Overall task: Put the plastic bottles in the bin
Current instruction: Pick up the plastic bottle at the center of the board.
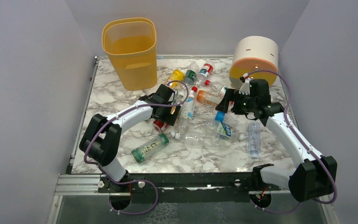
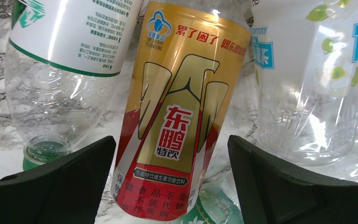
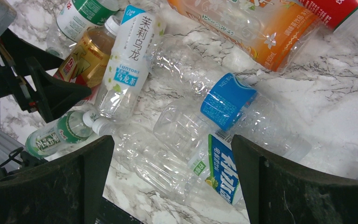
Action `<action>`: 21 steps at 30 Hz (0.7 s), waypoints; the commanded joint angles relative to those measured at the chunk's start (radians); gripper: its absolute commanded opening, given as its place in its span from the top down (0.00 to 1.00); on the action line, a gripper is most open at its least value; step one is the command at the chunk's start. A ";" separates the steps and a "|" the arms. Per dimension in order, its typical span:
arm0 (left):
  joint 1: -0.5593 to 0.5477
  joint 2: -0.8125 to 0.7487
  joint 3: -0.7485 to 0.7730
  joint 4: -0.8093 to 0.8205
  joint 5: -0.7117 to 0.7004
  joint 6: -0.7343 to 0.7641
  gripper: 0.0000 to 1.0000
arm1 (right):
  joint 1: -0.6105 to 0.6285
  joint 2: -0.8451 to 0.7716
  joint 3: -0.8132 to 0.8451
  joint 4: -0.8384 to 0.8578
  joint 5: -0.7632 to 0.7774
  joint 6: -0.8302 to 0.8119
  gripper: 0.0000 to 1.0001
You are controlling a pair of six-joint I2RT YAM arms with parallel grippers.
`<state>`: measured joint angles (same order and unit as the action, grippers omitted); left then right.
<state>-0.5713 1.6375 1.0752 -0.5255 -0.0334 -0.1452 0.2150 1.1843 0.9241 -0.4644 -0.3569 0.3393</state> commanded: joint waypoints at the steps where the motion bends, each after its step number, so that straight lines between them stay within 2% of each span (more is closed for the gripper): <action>1: -0.008 0.007 0.013 -0.002 0.027 -0.016 0.04 | 0.004 -0.009 -0.016 0.025 -0.023 -0.007 0.00; 8: -0.037 0.030 0.003 0.001 -0.004 -0.049 0.10 | 0.004 0.010 -0.005 0.022 -0.024 -0.014 0.00; 16: -0.042 0.057 0.012 0.004 -0.004 -0.060 0.41 | 0.004 0.019 0.006 0.011 -0.016 -0.020 0.00; 21: -0.042 0.045 0.023 -0.008 0.004 -0.062 0.54 | 0.004 0.016 0.009 0.006 -0.011 -0.020 0.00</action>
<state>-0.6064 1.6730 1.0756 -0.5213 -0.0330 -0.1989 0.2150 1.1992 0.9222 -0.4641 -0.3576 0.3374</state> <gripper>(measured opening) 0.672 0.997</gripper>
